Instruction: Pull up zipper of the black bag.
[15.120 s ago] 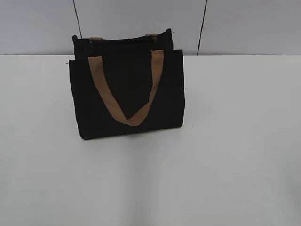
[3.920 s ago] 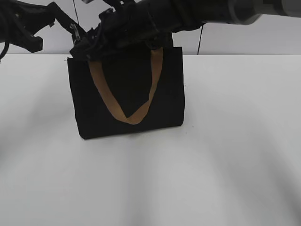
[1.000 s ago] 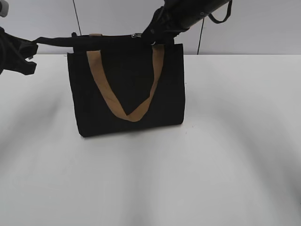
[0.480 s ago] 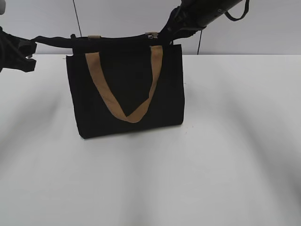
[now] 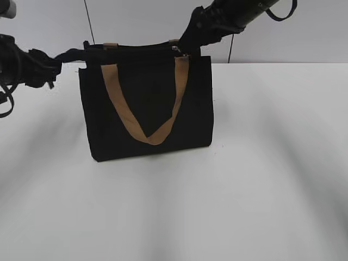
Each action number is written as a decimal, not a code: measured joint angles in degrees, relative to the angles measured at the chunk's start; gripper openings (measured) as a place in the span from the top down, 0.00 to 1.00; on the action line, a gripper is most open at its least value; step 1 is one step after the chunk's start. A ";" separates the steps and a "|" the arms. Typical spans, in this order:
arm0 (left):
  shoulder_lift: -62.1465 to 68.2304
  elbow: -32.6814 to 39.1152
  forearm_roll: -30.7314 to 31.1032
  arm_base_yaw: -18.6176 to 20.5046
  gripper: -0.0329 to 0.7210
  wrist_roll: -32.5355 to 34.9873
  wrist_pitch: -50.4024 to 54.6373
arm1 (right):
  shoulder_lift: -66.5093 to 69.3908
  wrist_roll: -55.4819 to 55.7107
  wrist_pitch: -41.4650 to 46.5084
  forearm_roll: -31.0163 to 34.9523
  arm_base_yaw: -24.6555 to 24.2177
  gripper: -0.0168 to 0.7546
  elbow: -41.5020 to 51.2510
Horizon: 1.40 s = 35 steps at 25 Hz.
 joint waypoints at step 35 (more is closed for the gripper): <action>-46.07 0.06 -29.18 -9.95 0.37 10.26 58.59 | -28.75 20.96 16.93 -10.11 -0.11 0.22 21.86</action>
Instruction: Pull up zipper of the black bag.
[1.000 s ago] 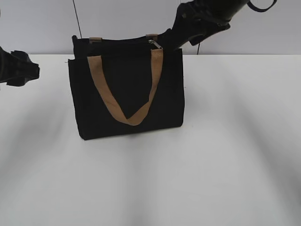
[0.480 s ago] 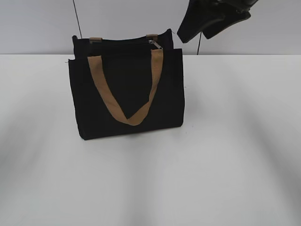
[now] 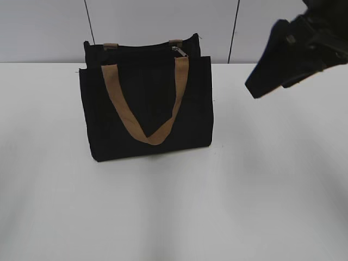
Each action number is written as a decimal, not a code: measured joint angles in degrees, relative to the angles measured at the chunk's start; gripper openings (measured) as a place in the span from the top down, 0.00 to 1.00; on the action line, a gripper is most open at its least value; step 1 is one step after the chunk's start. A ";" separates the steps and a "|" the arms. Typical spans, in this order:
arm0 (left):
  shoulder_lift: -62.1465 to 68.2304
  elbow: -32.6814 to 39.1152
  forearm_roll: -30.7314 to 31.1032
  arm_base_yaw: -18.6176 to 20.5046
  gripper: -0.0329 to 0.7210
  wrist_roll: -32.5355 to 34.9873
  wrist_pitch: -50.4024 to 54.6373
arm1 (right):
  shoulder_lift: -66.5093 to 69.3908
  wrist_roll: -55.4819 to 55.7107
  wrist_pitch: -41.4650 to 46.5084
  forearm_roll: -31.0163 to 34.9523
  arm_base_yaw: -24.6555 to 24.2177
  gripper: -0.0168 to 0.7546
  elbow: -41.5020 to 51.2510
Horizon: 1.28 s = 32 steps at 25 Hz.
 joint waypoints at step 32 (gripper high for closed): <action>-36.38 11.89 -1.35 0.00 0.37 6.51 18.05 | -68.71 15.09 -5.62 -21.18 0.00 0.33 44.63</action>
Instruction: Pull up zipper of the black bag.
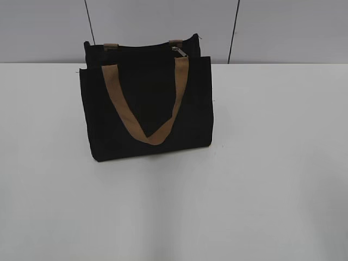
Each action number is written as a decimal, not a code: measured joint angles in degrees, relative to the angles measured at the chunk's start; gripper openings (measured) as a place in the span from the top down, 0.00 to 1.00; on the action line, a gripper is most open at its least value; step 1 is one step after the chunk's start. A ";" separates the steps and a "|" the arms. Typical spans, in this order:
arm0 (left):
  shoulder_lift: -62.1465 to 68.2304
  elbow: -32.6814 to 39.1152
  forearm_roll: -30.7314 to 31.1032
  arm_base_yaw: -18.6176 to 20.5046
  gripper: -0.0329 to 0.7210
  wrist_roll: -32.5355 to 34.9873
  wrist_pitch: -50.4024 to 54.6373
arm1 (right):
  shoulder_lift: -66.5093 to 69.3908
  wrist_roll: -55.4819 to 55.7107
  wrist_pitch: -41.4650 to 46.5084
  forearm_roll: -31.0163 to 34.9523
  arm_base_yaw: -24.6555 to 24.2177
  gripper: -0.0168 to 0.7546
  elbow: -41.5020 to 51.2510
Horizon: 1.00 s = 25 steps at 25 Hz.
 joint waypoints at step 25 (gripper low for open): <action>-1.76 1.99 -3.23 0.00 0.37 5.96 -5.56 | -14.81 2.29 -0.20 -5.93 0.00 0.34 4.93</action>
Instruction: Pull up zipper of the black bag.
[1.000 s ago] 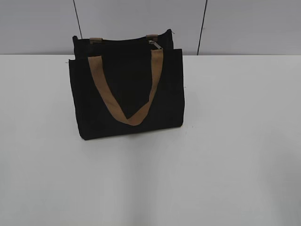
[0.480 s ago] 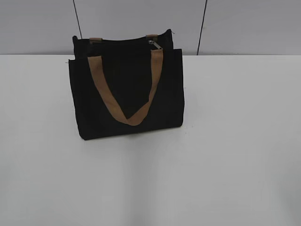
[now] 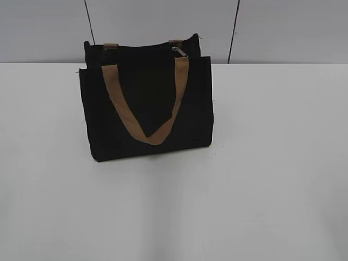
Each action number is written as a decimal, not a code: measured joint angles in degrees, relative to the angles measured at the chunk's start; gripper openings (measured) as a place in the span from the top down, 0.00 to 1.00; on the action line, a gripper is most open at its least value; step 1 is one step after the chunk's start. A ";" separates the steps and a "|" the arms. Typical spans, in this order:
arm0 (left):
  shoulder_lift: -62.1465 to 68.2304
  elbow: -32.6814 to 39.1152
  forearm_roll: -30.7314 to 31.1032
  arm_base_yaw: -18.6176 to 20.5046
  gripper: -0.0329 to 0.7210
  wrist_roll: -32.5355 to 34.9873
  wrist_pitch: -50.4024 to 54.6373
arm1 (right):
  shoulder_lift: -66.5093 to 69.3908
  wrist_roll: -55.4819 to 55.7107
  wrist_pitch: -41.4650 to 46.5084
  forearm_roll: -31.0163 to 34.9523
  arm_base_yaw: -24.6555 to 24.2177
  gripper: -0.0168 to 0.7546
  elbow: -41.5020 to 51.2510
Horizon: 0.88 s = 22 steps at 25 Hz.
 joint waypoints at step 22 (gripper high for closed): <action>-1.42 0.11 -0.02 21.59 0.37 0.05 -0.08 | -1.15 0.00 -0.17 0.07 -10.72 0.34 0.00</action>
